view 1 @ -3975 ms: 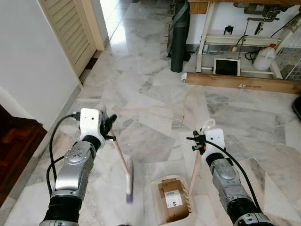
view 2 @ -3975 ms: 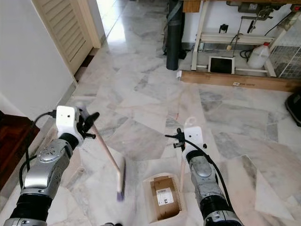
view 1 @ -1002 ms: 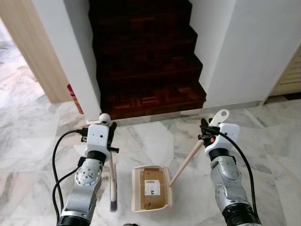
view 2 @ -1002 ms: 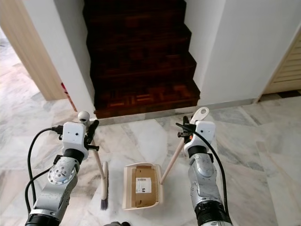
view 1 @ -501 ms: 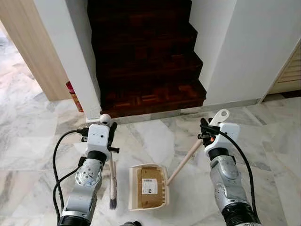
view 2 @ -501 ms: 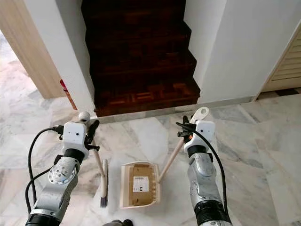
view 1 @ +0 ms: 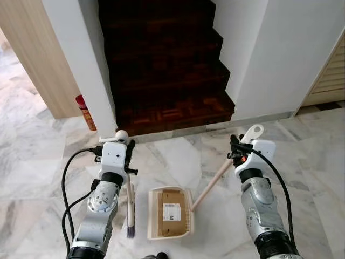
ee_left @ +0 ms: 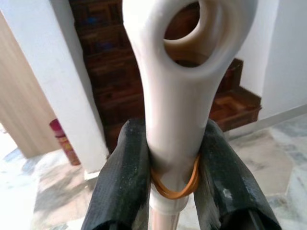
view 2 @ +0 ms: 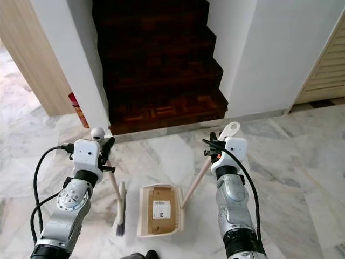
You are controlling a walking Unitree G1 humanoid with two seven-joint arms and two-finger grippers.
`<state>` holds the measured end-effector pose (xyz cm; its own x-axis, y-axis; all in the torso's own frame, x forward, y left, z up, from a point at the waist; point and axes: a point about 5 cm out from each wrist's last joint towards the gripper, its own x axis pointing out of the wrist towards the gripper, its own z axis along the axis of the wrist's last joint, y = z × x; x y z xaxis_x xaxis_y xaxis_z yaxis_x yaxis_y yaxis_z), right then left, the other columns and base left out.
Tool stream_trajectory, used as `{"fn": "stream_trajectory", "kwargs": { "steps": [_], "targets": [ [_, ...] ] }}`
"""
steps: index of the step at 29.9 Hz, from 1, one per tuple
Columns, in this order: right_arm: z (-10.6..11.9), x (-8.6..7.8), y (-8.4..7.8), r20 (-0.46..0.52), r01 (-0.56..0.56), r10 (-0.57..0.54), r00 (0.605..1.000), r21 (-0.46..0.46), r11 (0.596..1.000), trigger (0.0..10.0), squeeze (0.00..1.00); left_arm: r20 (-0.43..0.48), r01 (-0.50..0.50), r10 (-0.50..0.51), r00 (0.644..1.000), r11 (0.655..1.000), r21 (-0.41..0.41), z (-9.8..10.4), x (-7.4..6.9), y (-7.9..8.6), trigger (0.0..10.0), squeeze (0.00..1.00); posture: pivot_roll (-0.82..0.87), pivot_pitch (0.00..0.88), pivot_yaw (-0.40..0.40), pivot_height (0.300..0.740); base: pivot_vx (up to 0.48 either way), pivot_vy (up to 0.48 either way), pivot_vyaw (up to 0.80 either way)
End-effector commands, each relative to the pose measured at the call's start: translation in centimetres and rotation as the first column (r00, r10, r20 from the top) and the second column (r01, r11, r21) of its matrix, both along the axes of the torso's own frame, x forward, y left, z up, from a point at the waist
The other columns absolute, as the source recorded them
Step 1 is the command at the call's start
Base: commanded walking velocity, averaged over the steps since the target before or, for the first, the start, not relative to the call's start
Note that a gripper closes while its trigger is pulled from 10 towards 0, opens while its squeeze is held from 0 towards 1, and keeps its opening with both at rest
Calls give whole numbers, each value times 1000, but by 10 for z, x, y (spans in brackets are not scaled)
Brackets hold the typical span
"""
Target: Sweep floor
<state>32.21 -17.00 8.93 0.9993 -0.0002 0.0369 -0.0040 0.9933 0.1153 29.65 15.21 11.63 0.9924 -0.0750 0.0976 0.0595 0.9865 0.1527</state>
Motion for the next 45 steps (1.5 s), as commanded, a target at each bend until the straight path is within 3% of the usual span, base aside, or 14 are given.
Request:
{"fn": "stream_trajectory", "kwargs": {
  "steps": [1, 45],
  "targets": [
    [11, 5, 2, 43, -6, 5, 999, 17, 1000, 10000, 0, 48, -2, 1, 999, 1000, 3, 12, 3, 0, 10000, 0, 110, 49, 39, 740, 0, 266, 0],
    [12, 6, 2, 38, -14, 15, 999, -7, 1000, 10000, 0, 42, -6, 6, 999, 1000, 2, 11, 2, 1, 10000, 0, 111, 62, 35, 740, 0, 293, 10]
  ]
}}
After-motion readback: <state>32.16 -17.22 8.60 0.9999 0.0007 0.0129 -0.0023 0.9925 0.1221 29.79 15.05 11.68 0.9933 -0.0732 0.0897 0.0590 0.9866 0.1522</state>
